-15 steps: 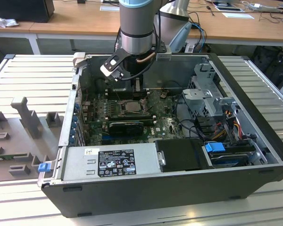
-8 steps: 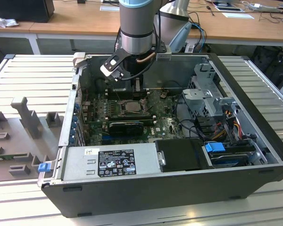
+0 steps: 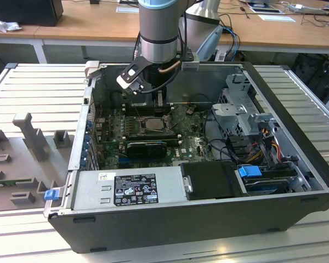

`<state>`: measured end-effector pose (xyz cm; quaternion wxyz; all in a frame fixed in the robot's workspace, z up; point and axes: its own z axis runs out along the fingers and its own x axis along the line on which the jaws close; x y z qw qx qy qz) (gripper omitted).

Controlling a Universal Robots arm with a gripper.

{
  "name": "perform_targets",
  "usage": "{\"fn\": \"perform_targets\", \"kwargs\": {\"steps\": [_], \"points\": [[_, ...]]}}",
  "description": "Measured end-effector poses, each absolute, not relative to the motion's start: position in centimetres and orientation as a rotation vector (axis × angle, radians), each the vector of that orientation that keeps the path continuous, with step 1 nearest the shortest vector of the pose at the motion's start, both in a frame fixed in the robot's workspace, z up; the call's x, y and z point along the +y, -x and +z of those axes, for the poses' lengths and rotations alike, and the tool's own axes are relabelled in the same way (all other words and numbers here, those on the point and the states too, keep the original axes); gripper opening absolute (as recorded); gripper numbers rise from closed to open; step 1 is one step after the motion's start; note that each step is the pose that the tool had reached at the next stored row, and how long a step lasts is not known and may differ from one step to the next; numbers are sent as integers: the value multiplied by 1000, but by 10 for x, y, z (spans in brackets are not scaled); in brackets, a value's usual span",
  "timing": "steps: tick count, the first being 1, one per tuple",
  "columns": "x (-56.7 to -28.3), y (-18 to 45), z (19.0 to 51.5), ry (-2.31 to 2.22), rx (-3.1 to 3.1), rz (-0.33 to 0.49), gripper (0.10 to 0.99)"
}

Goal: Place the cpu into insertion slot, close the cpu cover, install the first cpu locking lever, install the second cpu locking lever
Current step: 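Close the cpu cover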

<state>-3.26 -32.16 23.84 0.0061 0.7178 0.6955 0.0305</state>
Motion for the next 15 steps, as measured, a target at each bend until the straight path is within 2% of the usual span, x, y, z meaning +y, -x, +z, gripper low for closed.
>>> {"fn": "perform_targets", "kwargs": {"steps": [15], "points": [[-321, 33, 246, -2246, 2176, 94, 106]]}}
